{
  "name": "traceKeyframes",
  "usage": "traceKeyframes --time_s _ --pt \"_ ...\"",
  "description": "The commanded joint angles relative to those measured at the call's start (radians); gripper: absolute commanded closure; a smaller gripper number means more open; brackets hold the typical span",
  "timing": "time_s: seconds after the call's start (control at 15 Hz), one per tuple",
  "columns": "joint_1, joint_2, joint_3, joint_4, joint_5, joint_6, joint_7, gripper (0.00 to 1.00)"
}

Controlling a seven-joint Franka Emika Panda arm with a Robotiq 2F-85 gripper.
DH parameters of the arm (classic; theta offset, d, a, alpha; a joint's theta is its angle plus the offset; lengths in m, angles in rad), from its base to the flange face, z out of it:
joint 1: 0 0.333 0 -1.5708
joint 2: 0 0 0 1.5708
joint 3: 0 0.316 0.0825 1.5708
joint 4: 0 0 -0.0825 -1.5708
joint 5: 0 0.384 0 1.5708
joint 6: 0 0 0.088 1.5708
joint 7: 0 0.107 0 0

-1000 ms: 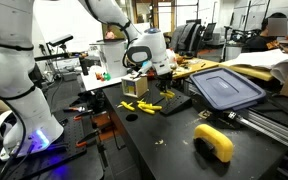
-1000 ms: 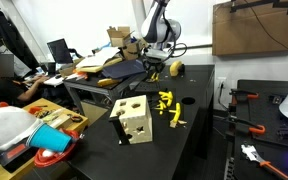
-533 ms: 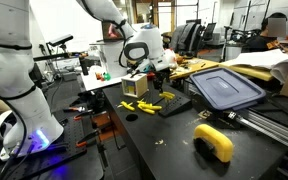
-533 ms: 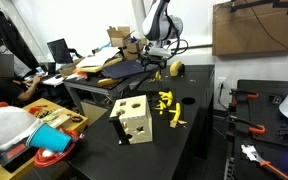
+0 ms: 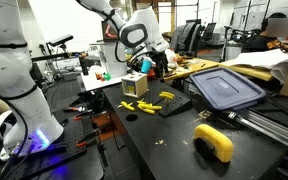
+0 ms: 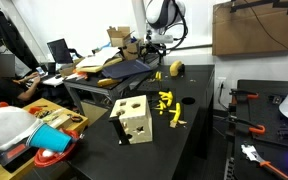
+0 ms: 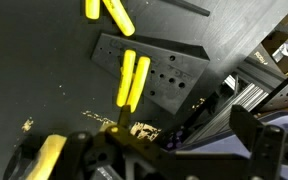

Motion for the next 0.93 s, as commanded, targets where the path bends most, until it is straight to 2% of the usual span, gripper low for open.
traceKeyframes --time_s 0.0,0.2,0.67,0.87 --pt "0.011 -0.090 0.000 -0.006 -0.113 -0.096 0.014 0.00" --pt "-0.002 -0.139 0.032 0.009 -0.160 -0.189 -0.026 0.00" --pt "-0.039 -0.181 0.079 0.046 -0.116 -0.456 -0.321 0.00" --pt "-0.041 -0.194 0.089 0.054 -0.127 -0.554 -0.402 0.00"
